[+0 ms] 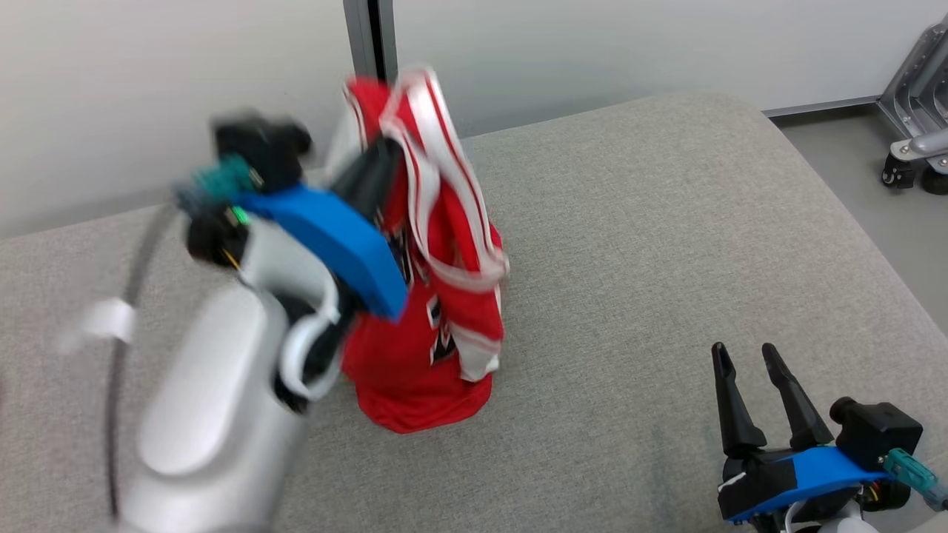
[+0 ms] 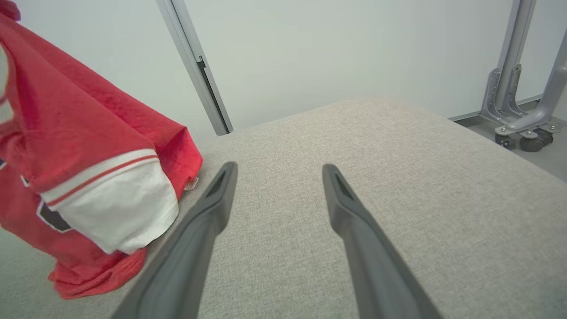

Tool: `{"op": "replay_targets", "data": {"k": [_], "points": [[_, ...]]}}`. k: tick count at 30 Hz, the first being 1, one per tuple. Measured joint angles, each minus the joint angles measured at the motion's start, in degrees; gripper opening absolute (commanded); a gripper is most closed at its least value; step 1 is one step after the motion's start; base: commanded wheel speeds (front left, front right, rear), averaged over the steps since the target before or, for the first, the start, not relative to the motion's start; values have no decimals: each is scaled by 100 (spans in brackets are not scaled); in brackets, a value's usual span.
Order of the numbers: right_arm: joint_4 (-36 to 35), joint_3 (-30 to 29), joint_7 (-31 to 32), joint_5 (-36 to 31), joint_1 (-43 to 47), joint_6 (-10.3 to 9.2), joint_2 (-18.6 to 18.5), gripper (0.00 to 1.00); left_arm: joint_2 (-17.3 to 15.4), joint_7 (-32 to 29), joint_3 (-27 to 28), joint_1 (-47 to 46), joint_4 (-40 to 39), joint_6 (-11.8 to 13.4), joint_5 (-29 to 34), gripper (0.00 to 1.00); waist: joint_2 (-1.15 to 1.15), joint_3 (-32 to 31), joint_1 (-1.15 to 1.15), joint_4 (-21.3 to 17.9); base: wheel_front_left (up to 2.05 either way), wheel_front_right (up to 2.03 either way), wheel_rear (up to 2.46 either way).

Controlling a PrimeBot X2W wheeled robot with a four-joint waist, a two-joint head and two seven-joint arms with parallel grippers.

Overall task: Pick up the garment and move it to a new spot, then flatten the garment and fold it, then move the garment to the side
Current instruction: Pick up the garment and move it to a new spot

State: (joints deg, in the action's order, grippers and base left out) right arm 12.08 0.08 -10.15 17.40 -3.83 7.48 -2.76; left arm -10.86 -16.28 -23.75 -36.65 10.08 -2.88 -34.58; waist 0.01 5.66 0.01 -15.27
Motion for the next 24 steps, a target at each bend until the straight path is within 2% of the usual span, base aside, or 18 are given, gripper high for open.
{"op": "replay_targets", "data": {"k": [6,7,8,12,17,20,24], "points": [[21,42,48,-14,8,0,-2,100,513,726,-460,861,1210,14,90,0,0,14,0,97,0,0,0],[15,46,54,-20,5,0,-1,100,546,843,-531,933,1385,-1,121,42,0,11,0,123,0,0,0],[13,47,58,-26,-1,0,0,100,557,944,-608,978,1536,-37,146,100,0,7,0,151,0,0,0],[-7,9,109,-86,3,0,-1,100,668,1454,-650,1134,1864,-76,81,100,0,-38,0,307,0,0,0],[-64,44,209,-113,75,0,3,100,664,2172,-572,1380,1847,-151,53,100,0,-141,0,507,0,0,0],[-127,-14,255,-142,129,0,2,100,563,2668,-407,1680,1592,-132,26,100,-1,-221,-1,635,0,0,0],[-200,-107,312,-181,234,0,0,100,302,2992,-181,2202,1146,23,86,100,0,-306,-1,809,0,0,0]]}}
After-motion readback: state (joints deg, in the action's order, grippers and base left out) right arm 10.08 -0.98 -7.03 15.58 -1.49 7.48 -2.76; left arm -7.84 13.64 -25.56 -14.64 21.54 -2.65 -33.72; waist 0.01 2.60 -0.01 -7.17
